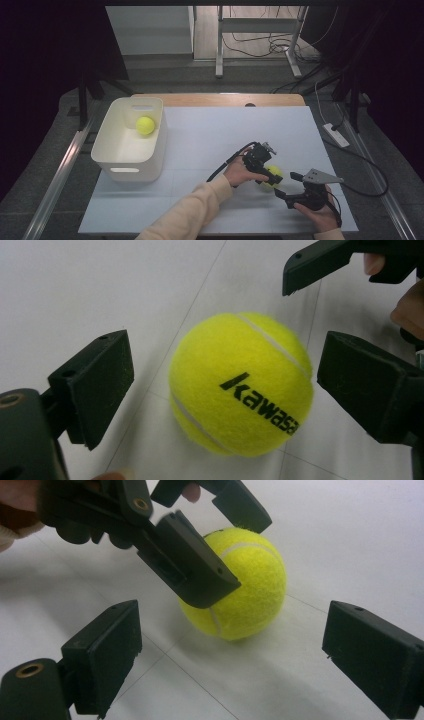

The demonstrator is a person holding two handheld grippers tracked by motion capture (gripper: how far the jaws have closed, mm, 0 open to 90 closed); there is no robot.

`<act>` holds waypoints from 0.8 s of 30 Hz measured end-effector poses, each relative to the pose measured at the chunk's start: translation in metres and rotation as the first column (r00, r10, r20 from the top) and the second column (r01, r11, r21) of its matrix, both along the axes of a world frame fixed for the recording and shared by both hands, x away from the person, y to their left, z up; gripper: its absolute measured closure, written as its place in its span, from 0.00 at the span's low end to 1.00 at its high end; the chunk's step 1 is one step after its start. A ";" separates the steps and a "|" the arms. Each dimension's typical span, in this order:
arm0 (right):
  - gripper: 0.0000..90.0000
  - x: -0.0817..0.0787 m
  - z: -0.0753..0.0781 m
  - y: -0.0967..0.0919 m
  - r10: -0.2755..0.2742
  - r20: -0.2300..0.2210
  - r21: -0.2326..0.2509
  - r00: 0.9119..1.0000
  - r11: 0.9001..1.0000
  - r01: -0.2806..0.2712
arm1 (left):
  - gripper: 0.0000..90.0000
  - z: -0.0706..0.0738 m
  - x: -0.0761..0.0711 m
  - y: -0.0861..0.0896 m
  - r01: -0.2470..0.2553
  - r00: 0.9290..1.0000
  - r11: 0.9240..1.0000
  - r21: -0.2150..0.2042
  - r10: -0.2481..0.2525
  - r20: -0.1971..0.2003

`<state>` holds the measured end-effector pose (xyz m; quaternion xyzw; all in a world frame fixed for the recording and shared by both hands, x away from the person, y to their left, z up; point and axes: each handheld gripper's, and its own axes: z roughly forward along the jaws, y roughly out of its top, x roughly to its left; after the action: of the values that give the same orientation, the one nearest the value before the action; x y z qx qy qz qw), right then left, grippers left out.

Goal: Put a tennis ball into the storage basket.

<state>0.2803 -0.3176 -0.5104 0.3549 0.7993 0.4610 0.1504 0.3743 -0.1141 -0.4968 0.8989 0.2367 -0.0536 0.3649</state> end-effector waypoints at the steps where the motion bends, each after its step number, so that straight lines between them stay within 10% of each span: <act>1: 0.10 0.000 0.000 0.000 -0.001 0.001 -0.003 1.000 1.000 0.001 | 0.11 0.000 0.000 0.000 0.000 1.000 1.000 0.000 0.000 0.000; 24: 0.10 0.000 0.000 -0.001 -0.003 0.003 -0.002 1.000 1.000 0.003 | 0.31 0.000 -0.004 -0.002 0.044 0.999 0.999 -0.007 -0.043 0.010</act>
<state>0.2806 -0.3189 -0.5100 0.3551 0.7990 0.4606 0.1527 0.3704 -0.1161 -0.4973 0.9027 0.2151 -0.0579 0.3681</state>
